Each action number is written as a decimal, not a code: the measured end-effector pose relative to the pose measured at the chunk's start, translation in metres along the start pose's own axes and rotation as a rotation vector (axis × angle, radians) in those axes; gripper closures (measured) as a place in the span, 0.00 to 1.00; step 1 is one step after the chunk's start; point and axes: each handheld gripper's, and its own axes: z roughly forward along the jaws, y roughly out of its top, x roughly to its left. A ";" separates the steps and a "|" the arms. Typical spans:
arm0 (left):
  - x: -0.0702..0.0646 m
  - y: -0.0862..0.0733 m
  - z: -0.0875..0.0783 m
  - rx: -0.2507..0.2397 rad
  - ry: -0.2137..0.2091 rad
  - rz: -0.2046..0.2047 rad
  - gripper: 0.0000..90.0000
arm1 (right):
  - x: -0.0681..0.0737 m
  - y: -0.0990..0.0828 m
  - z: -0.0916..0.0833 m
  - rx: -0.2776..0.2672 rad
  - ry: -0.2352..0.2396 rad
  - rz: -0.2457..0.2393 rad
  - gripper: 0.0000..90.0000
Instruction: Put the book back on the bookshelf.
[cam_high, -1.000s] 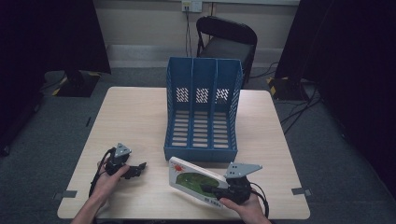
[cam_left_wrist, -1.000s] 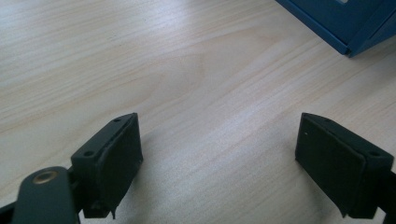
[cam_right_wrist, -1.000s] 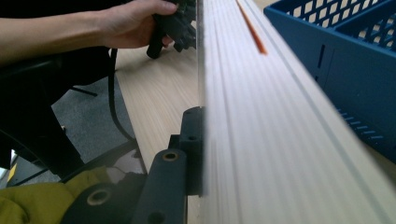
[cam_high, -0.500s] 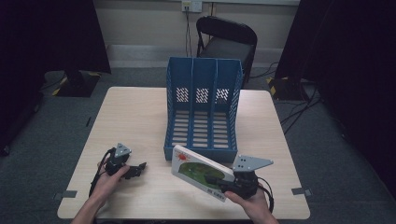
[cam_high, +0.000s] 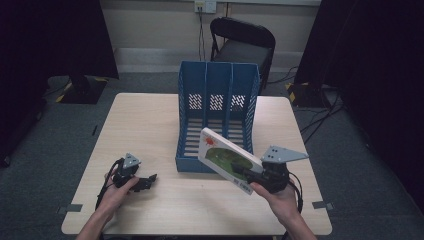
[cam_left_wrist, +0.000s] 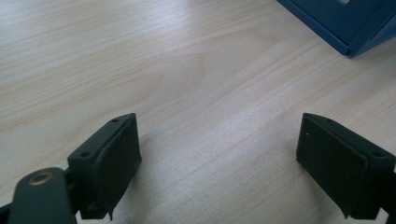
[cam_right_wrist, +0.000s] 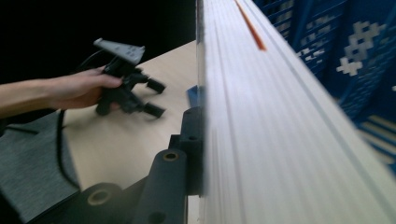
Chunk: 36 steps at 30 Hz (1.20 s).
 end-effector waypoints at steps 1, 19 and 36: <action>0.000 0.000 0.000 0.000 0.000 0.000 0.14 | -0.002 0.002 0.000 -0.002 -0.015 -0.005 0.85; -0.001 0.000 0.000 0.003 0.003 -0.003 0.13 | -0.050 0.018 0.004 -0.031 -0.270 0.091 0.85; -0.001 0.000 0.001 0.004 0.002 0.000 0.13 | -0.068 0.018 0.018 -0.034 -0.452 0.147 0.85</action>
